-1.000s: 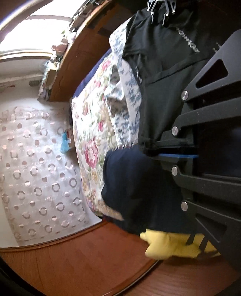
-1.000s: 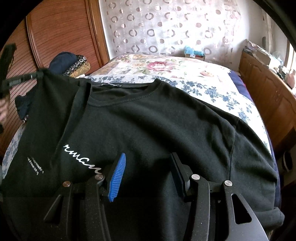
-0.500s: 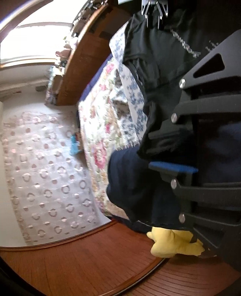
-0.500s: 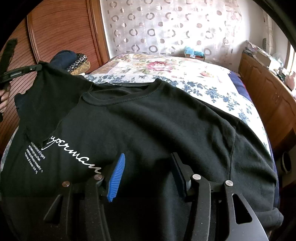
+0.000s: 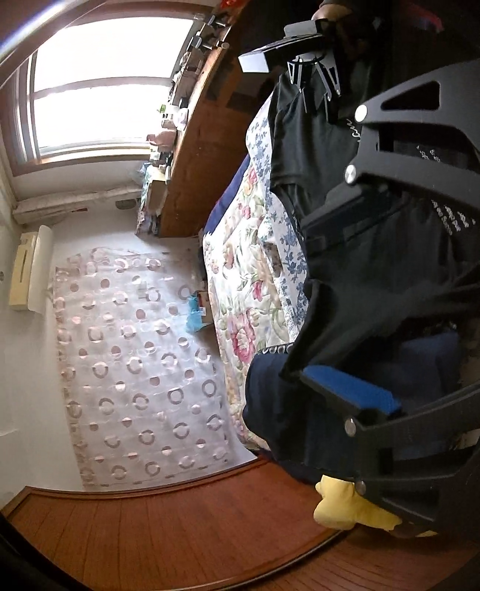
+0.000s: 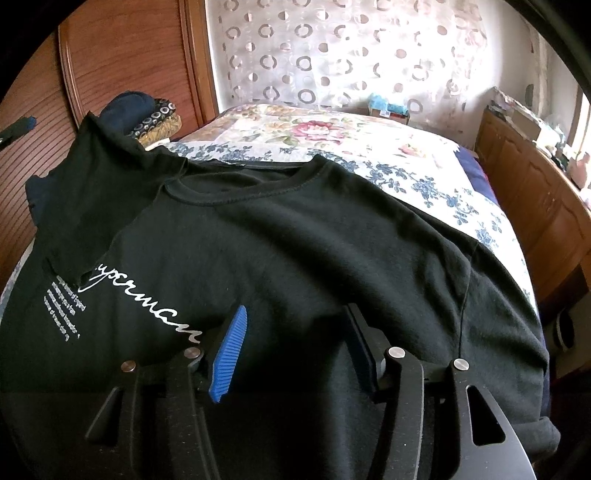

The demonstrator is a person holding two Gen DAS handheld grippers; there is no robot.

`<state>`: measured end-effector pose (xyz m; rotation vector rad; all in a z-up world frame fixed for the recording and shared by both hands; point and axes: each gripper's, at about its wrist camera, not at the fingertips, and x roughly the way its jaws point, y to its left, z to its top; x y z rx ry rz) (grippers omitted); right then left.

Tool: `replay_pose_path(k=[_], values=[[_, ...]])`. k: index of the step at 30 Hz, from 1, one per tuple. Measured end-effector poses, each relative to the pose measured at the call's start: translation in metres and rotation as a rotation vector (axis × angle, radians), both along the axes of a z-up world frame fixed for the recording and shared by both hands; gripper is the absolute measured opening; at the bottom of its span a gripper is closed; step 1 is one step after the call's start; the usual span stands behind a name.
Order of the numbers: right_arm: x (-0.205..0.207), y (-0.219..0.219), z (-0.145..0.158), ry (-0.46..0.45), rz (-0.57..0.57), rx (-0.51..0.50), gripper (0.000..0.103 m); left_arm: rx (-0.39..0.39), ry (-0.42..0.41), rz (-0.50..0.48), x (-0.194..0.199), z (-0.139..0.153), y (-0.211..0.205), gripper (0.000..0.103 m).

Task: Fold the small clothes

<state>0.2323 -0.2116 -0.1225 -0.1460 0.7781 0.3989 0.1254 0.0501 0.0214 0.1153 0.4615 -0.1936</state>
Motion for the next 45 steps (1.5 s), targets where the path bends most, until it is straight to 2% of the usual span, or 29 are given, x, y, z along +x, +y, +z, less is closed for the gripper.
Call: replay_pose_path(k=[5, 10, 15, 26, 30, 36, 45], values=[[-0.001, -0.001, 0.0, -0.002, 0.001, -0.003, 0.056, 0.007, 0.006, -0.008, -0.013, -0.013, -0.016, 0.08], [-0.001, -0.001, 0.0, -0.002, 0.001, -0.003, 0.056, -0.017, 0.055, -0.024, -0.018, -0.03, -0.031, 0.08], [-0.001, -0.001, 0.0, -0.002, 0.0, -0.003, 0.057, 0.005, 0.088, -0.023, -0.02, -0.045, -0.044, 0.08], [-0.011, -0.017, 0.008, -0.023, -0.038, 0.01, 0.057, -0.027, 0.094, -0.048, -0.029, -0.049, -0.059, 0.08], [-0.033, -0.038, 0.021, -0.073, -0.072, 0.028, 0.057, -0.03, 0.112, -0.047, -0.027, -0.054, -0.065, 0.08], [-0.065, -0.085, 0.027, -0.119, -0.183, 0.018, 0.057, -0.03, 0.134, -0.061, -0.03, -0.06, -0.074, 0.08], [-0.095, -0.16, 0.009, -0.087, -0.35, 0.014, 0.057, -0.056, 0.167, -0.119, -0.041, -0.063, -0.095, 0.08]])
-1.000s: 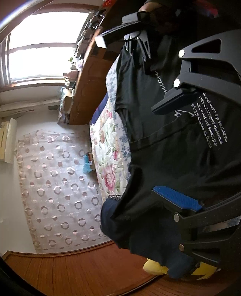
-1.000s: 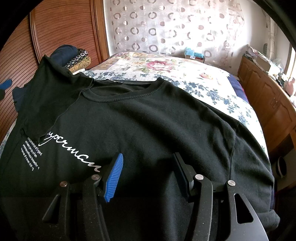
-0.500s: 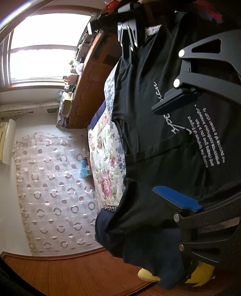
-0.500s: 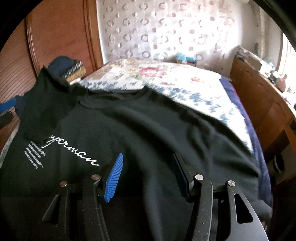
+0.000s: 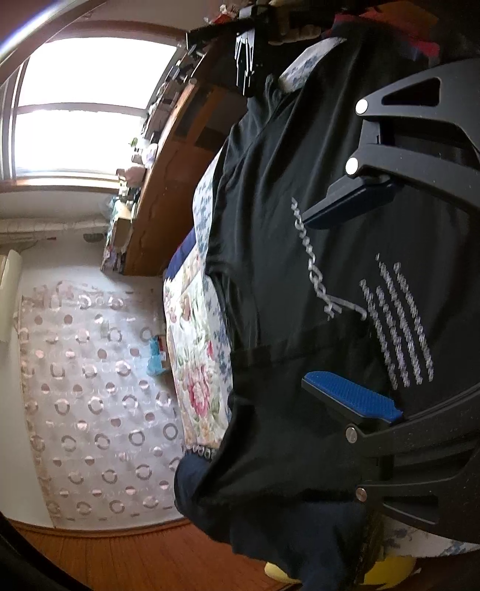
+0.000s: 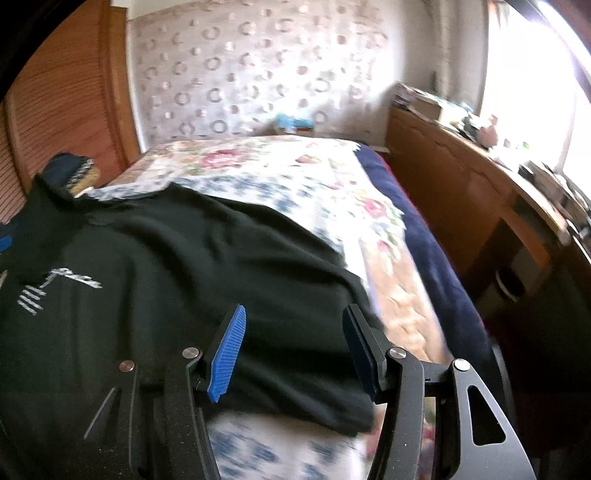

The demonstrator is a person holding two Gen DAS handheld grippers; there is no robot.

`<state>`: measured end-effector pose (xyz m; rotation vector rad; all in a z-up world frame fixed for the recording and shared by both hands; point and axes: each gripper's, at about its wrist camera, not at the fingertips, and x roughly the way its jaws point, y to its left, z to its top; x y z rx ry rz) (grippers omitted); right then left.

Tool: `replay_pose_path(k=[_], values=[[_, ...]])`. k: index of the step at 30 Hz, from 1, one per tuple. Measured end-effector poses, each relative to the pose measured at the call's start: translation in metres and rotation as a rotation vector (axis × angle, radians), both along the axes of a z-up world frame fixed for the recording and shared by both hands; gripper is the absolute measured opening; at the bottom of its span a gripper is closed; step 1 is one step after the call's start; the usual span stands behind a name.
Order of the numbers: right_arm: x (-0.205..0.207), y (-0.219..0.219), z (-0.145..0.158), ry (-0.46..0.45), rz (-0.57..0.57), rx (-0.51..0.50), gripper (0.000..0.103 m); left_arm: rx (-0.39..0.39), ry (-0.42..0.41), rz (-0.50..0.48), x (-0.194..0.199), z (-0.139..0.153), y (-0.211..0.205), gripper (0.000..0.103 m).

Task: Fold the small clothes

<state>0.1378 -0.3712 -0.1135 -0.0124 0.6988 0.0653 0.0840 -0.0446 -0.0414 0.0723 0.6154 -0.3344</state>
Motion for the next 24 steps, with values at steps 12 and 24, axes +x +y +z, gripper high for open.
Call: replay_pose_path(k=[12, 24], values=[[-0.004, -0.025, -0.019, 0.084, -0.034, 0.073, 0.057, 0.023, 0.026, -0.053, -0.006, -0.008, -0.023, 0.08], [0.004, -0.041, -0.021, 0.083, 0.034, 0.113, 0.027, 0.016, 0.041, -0.047, -0.007, -0.013, -0.024, 0.08]])
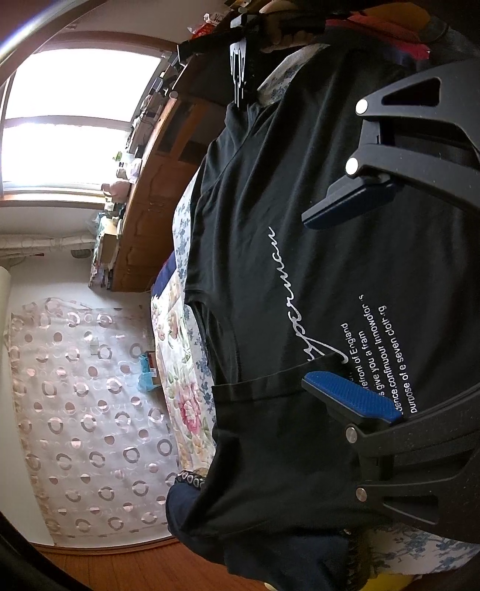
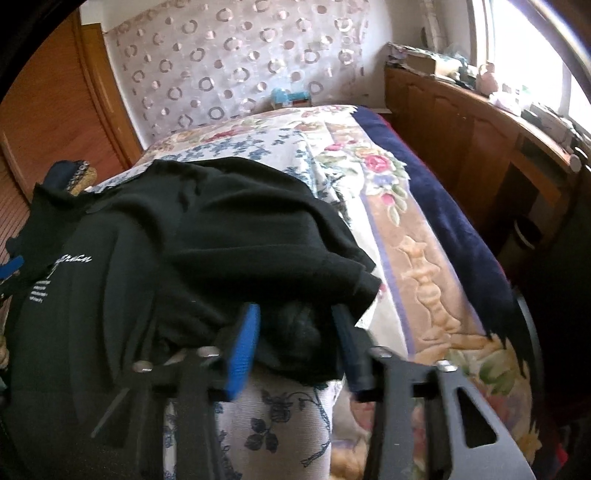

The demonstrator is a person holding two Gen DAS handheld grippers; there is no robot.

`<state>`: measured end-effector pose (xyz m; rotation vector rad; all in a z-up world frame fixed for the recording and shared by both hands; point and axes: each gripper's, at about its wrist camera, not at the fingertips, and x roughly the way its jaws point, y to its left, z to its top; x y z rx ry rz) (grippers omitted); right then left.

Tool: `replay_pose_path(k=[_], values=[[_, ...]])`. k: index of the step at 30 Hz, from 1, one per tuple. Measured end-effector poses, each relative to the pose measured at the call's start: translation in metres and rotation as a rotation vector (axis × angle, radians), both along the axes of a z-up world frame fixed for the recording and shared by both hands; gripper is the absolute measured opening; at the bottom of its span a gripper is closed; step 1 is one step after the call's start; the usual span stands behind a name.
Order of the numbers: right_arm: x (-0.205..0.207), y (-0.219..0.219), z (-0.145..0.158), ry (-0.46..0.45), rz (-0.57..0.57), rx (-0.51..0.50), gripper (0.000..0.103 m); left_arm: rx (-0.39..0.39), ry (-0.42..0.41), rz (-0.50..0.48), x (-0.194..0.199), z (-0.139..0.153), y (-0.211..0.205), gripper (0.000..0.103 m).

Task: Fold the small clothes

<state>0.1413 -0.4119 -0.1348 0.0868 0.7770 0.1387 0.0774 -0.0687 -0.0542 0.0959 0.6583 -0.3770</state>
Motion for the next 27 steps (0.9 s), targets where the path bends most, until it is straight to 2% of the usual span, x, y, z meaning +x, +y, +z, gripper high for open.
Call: replay_pose_path(k=[1, 4, 7, 9, 13, 18, 21, 23, 27], values=[[-0.002, 0.002, 0.001, -0.009, -0.006, -0.041, 0.018, 0.0, 0.0, 0.0, 0.0, 0.0, 0.001, 0.08], [-0.003, 0.011, 0.002, -0.024, -0.019, -0.126, 0.006, -0.001, -0.002, 0.0, 0.0, -0.001, 0.001, 0.08], [-0.003, 0.025, 0.011, -0.062, -0.025, -0.239, 0.005, 0.003, -0.002, 0.01, -0.001, -0.001, 0.003, 0.08], [-0.005, 0.03, 0.022, -0.1, -0.027, -0.252, 0.004, -0.004, -0.002, 0.017, 0.0, 0.0, 0.005, 0.08], [-0.012, 0.042, 0.049, -0.191, 0.006, -0.214, 0.004, -0.011, -0.004, 0.028, 0.0, 0.001, 0.009, 0.08], [-0.018, 0.079, 0.074, -0.264, 0.139, -0.144, 0.004, -0.017, -0.012, 0.037, -0.001, 0.003, 0.013, 0.08], [-0.019, 0.104, 0.071, -0.251, 0.239, -0.101, 0.004, -0.019, -0.014, 0.044, -0.001, 0.004, 0.017, 0.08], [-0.02, 0.123, 0.06, -0.218, 0.309, -0.086, 0.004, -0.021, -0.013, 0.048, -0.001, 0.004, 0.019, 0.08], [-0.015, 0.136, 0.03, -0.131, 0.368, -0.067, 0.004, -0.026, -0.013, 0.055, 0.0, 0.004, 0.023, 0.08]])
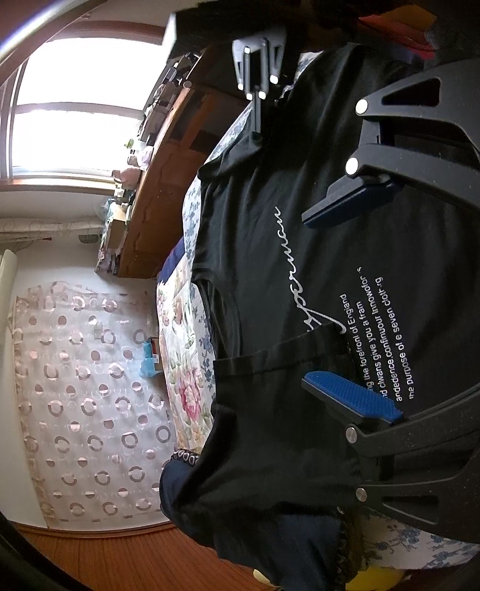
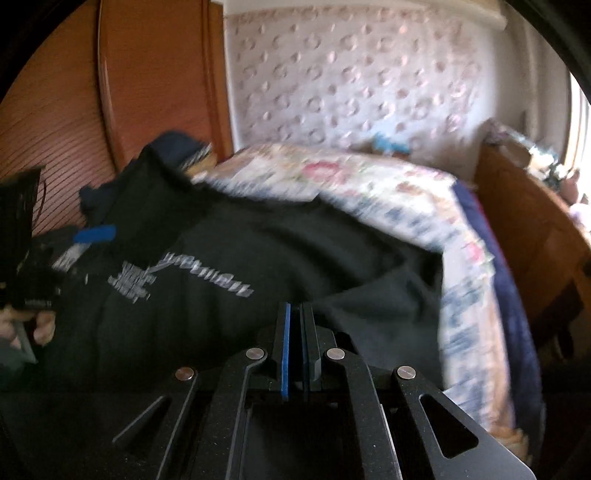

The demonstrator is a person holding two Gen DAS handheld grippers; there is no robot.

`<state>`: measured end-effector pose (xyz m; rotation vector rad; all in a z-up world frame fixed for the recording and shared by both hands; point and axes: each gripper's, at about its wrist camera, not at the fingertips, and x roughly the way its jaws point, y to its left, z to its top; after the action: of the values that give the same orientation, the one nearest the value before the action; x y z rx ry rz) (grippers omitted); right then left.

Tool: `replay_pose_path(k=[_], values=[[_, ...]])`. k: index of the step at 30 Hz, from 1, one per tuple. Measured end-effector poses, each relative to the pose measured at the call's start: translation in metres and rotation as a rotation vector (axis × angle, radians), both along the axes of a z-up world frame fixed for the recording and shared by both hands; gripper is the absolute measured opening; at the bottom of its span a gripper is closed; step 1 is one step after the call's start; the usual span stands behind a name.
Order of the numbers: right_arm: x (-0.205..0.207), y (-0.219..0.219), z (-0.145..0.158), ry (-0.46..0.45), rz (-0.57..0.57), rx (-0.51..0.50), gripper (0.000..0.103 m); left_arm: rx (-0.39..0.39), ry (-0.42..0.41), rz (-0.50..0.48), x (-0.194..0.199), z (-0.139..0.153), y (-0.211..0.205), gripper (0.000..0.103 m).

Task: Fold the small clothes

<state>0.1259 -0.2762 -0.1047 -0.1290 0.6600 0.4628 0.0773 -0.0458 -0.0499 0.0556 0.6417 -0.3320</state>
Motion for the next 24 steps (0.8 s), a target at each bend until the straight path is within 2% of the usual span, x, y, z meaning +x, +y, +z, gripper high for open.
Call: replay_pose_path(k=[3, 6, 10, 12, 17, 24], values=[[0.011, -0.003, -0.008, 0.02, -0.013, -0.034, 0.007, -0.006, 0.0, 0.002, 0.0, 0.0, 0.0, 0.08], [0.012, -0.01, 0.001, 0.002, -0.028, -0.034, 0.011, -0.006, 0.001, 0.001, 0.0, -0.001, -0.001, 0.08], [-0.012, -0.019, 0.021, -0.051, -0.054, -0.01, 0.04, -0.009, -0.004, -0.004, -0.001, -0.001, -0.001, 0.08], [-0.013, -0.026, 0.028, -0.073, -0.083, -0.008, 0.045, -0.01, -0.004, -0.008, -0.002, -0.001, -0.002, 0.08], [-0.003, -0.057, 0.023, -0.062, -0.171, -0.039, 0.045, -0.012, -0.004, -0.011, -0.001, -0.001, -0.003, 0.08], [0.034, -0.073, -0.022, 0.085, -0.248, -0.061, 0.045, -0.007, 0.004, -0.015, -0.003, -0.003, -0.007, 0.08]])
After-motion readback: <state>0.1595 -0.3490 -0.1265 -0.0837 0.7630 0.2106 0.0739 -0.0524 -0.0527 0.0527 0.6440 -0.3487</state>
